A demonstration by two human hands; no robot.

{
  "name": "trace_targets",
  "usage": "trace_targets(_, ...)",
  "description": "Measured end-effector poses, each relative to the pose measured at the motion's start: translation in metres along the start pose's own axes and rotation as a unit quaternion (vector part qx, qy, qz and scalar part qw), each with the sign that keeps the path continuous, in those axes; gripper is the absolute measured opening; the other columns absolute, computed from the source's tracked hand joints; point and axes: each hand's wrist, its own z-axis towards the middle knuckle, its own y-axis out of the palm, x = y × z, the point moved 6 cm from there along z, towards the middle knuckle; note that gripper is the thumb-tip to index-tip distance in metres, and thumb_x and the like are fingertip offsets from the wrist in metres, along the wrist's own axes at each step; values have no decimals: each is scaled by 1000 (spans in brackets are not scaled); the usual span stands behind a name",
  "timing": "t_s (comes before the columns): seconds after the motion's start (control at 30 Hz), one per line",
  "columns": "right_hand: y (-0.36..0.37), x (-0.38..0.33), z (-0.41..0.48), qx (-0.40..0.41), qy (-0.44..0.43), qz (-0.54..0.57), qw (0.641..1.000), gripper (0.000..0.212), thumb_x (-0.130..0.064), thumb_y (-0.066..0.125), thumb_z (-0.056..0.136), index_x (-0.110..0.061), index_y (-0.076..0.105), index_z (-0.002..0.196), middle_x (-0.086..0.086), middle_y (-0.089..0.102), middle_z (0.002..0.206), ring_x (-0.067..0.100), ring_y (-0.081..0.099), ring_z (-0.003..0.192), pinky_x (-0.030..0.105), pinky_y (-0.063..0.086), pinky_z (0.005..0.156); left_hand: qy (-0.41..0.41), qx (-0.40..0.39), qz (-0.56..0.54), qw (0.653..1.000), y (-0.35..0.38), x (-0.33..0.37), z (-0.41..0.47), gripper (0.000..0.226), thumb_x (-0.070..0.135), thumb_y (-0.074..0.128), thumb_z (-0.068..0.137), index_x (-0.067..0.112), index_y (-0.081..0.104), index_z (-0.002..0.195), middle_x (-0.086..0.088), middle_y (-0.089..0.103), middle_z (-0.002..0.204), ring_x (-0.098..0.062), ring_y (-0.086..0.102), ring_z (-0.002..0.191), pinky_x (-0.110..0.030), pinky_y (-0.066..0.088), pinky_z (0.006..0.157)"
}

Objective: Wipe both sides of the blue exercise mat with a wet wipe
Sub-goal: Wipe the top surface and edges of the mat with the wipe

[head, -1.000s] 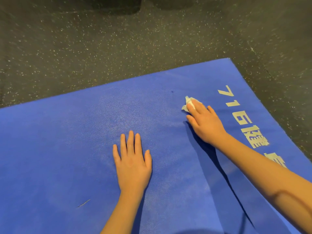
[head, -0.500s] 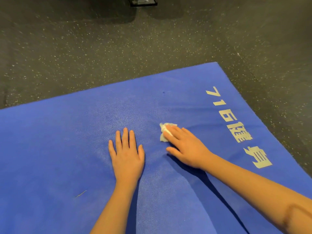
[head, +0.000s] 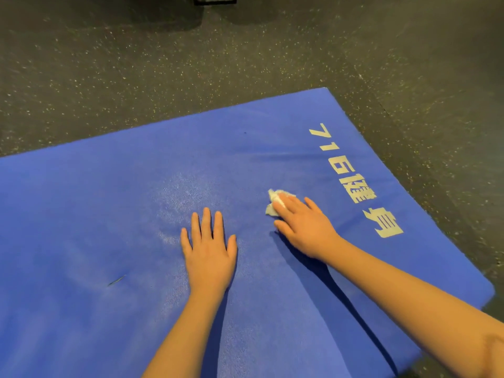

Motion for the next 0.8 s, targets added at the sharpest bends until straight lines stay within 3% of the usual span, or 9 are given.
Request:
trace_targets(0.07, 5, 0, -7, 4, 45, 17, 999, 73, -58, 8, 87, -24, 12, 151, -3, 11, 159, 18, 12, 145, 41, 14, 115, -5, -7, 9, 1000, 0, 1, -1, 62, 43, 30, 91, 8, 53, 137, -15, 45, 146, -38, 39, 137, -59, 31, 107)
trace_targets(0.23, 16, -31, -39, -36, -118, 34, 992, 72, -57, 11, 85, -27, 19, 150, -9, 18, 156, 12, 18, 141, 34, 23, 109, -23, -65, -21, 997, -2, 14, -9, 57, 40, 36, 101, 18, 25, 152, -3, 11, 162, -26, 4, 149, -51, 6, 118)
trace_targets(0.3, 11, -16, -37, -19, -62, 26, 998, 75, -56, 3, 81, -32, 16, 150, -10, 17, 157, 12, 18, 142, 38, 18, 111, -7, -73, -41, 996, 3, 23, -24, 58, 46, 30, 101, 20, 24, 152, 0, 9, 162, -24, 0, 150, -50, 4, 118)
trace_targets(0.4, 7, 0, -36, 9, 37, 40, 998, 85, -57, -4, 74, -27, 18, 150, -5, 16, 158, 17, 17, 143, 39, 15, 112, -2, -54, -37, 998, 12, 25, -42, 69, 51, 19, 93, 15, 40, 147, -5, 29, 158, -30, 19, 147, -55, 15, 116)
trace_targets(0.5, 20, -22, -55, -17, -43, 59, 997, 77, -59, 8, 81, -26, 25, 147, -5, 19, 157, 17, 19, 142, 37, 25, 109, -1, -28, -34, 999, 10, 25, -42, 70, 50, 21, 90, 13, 47, 143, -7, 37, 154, -32, 28, 144, -57, 22, 113)
trace_targets(0.57, 23, -22, -69, -39, -76, 47, 995, 70, -57, 8, 84, -33, 18, 149, -11, 17, 157, 11, 16, 143, 38, 21, 112, 2, -24, -29, 999, 10, 27, -41, 71, 50, 18, 90, 13, 44, 145, -6, 34, 155, -31, 24, 145, -57, 19, 114)
trace_targets(0.63, 18, -7, -71, -22, -28, 30, 999, 73, -56, -1, 81, -35, 10, 151, -12, 15, 157, 9, 14, 144, 40, 13, 114, -3, -30, -27, 999, 8, 30, -42, 66, 48, 23, 94, 14, 41, 147, -6, 30, 157, -31, 20, 147, -57, 16, 115)
trace_targets(0.73, 15, -5, -76, -3, 41, 40, 998, 85, -57, -6, 75, -28, 17, 151, -7, 14, 158, 14, 13, 144, 39, 10, 115, -12, -67, -23, 997, 10, 37, -47, 58, 41, 33, 102, 18, 22, 154, -2, 10, 163, -27, 2, 150, -54, 5, 118)
trace_targets(0.8, 23, -20, -86, -16, -1, 56, 998, 82, -60, 2, 78, -25, 23, 149, -7, 15, 158, 14, 14, 144, 38, 13, 115, -6, -83, -26, 996, 12, 42, -59, 62, 47, 28, 101, 19, 16, 155, -1, 6, 163, -26, -1, 150, -52, 4, 118)
